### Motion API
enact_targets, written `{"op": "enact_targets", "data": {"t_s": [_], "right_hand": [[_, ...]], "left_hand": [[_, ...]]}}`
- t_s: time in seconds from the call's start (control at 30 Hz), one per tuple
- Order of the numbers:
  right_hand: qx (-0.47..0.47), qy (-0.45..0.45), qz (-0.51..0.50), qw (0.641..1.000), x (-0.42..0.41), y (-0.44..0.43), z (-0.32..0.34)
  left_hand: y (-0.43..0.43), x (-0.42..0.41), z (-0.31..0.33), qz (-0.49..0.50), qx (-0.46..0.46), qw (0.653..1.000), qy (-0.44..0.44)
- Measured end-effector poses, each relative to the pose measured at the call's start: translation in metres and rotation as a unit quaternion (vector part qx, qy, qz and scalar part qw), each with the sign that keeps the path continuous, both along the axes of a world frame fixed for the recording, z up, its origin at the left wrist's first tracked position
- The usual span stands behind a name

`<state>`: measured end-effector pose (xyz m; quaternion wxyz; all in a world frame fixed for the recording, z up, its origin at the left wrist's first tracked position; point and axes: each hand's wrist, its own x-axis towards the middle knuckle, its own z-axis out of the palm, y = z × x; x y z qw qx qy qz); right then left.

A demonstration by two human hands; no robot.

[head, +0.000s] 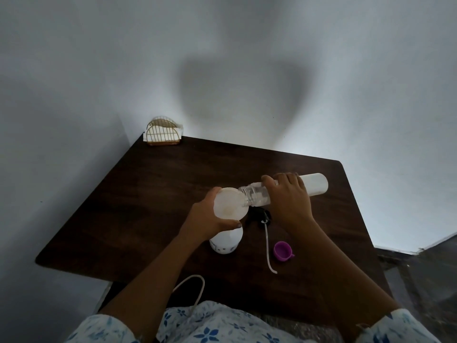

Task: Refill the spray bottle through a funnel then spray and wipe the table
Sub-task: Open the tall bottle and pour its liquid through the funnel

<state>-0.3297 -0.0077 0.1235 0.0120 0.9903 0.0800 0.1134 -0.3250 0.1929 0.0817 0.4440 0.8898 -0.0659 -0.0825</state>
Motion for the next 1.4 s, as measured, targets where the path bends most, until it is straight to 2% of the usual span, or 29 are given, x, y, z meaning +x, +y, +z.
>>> {"op": "enact_targets", "data": {"t_s": [1.4], "right_hand": [[0.009,-0.011,0.011,1.0,0.0005,-0.0029,-0.003]], "left_hand": [[-0.0003,0.0005,-0.002,-0.002,-0.001,1.0,0.0]]}}
